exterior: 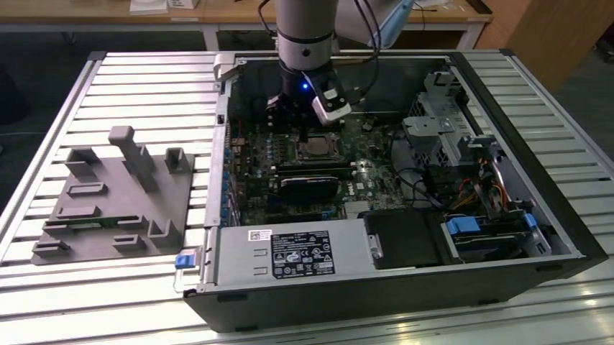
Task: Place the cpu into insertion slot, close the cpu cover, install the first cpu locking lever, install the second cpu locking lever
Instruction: 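Close the cpu cover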
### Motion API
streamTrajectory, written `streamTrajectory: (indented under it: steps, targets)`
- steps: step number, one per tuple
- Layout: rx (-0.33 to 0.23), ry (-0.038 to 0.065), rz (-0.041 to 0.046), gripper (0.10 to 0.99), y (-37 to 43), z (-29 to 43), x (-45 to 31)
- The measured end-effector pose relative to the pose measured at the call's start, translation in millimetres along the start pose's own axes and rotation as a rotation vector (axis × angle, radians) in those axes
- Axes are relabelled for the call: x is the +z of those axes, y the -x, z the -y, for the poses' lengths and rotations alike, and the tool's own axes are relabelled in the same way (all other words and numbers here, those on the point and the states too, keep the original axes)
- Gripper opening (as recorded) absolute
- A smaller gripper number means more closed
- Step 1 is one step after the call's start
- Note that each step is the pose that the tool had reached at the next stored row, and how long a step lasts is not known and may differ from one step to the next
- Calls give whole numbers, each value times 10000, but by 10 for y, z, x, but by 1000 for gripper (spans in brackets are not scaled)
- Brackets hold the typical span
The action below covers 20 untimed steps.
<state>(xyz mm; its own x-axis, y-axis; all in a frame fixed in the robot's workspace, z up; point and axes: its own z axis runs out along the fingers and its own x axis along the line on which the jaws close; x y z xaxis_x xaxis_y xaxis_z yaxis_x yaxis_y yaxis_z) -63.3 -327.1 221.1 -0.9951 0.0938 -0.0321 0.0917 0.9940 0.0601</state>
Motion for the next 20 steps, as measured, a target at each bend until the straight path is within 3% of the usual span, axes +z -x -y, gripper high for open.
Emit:
streamTrajectory:
  steps: [3,12,16,20]
  targets:
    - [1,0,0,106,33,-3,1]
    - [0,0,0,106,302,-28,11]
    - [1,-1,0,106,316,-30,6]
    - [0,2,4,106,318,-33,-46]
